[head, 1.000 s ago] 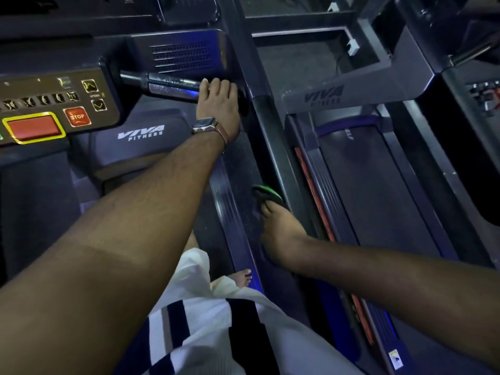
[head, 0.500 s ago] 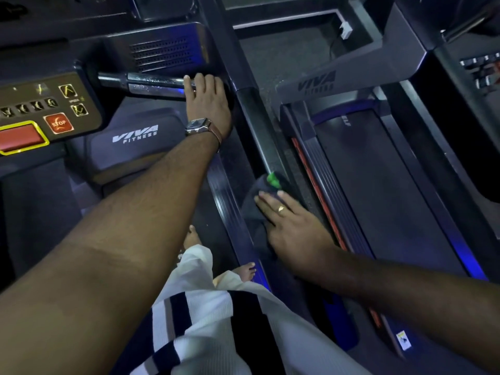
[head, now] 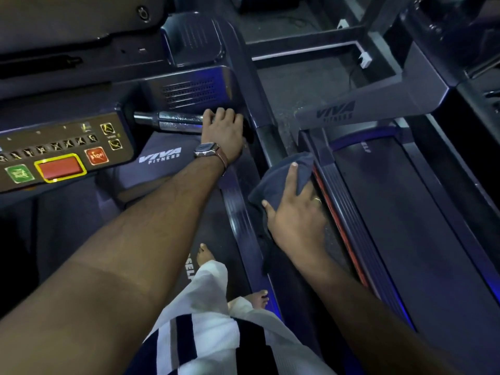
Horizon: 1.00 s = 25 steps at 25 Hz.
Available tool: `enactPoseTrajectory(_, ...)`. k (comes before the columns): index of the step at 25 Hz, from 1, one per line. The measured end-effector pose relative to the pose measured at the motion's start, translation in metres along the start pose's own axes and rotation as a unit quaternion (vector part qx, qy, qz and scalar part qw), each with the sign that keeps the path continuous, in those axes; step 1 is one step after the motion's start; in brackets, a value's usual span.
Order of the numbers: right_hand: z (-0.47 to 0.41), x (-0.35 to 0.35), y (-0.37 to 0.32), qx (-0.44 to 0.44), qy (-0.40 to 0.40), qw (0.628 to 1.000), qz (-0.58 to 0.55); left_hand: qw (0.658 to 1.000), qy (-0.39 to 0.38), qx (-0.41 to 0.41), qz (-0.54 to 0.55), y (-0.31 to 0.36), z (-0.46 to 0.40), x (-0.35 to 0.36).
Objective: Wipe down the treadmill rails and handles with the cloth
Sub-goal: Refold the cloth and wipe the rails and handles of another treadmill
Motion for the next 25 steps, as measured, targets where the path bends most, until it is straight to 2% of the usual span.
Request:
enactPoseTrajectory(4,-0.013,0.012,0.001,-0.157,0.033,0.984,0.071,0.997,-0.067,0.018,-0.040,0.001,-0.019,-0.004)
enactPoseTrajectory(5,-0.035,0.014,-0.008,-0.164,0.048,0.983,0.064,0.994,-0.093,0.027,-0.047,0.000,-0.024,-0.006)
enactPoseTrajectory(9,-0.082,0.011,-0.036,-0.027,0.049,0.996,-0.064,0.978,-0.189,0.059,-0.064,-0.015,-0.044,-0.020)
enactPoseTrajectory(10,-0.079,0.014,-0.036,-0.030,0.060,0.997,-0.046,0.975,-0.202,0.072,-0.065,-0.017,-0.048,-0.022)
enactPoseTrajectory(12,-0.087,0.015,-0.040,-0.102,0.057,0.993,-0.009,0.968,-0.221,0.101,-0.060,-0.020,-0.055,-0.025)
enactPoseTrajectory(14,-0.131,0.014,-0.050,-0.133,0.059,0.988,-0.051,0.962,-0.247,0.109,-0.032,-0.024,-0.060,-0.027)
enactPoseTrajectory(16,-0.164,0.012,-0.061,-0.025,0.019,0.991,-0.130,0.961,-0.257,0.102,-0.014,-0.024,-0.061,-0.027)
enactPoseTrajectory(17,-0.168,0.011,-0.063,0.026,0.014,0.989,-0.143,0.962,-0.257,0.097,-0.008,-0.023,-0.061,-0.025)
enactPoseTrajectory(18,-0.163,0.014,-0.064,0.040,0.025,0.991,-0.128,0.963,-0.254,0.090,-0.001,-0.023,-0.060,-0.022)
enactPoseTrajectory(20,-0.153,0.022,-0.064,-0.043,0.048,0.996,-0.069,0.964,-0.256,0.072,0.011,-0.023,-0.060,-0.019)
enactPoseTrajectory(22,-0.185,0.022,-0.065,-0.130,0.043,0.987,-0.085,0.959,-0.276,0.052,0.037,-0.029,-0.062,-0.022)
enactPoseTrajectory(23,-0.205,0.019,-0.067,-0.114,0.017,0.986,-0.120,0.957,-0.278,0.039,0.070,-0.031,-0.064,-0.026)
enactPoseTrajectory(25,-0.222,0.016,-0.071,0.014,-0.021,0.982,-0.190,0.951,-0.272,-0.002,0.146,-0.037,-0.069,-0.031)
Point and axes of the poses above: each hand's wrist, its own z-axis away from the middle knuckle, its own x-axis out of the palm, y = z × x, the point moved 1 cm from there along -z, towards the middle knuckle, and after that the axes turned 6 degrees about y, right-handed, at the moved point
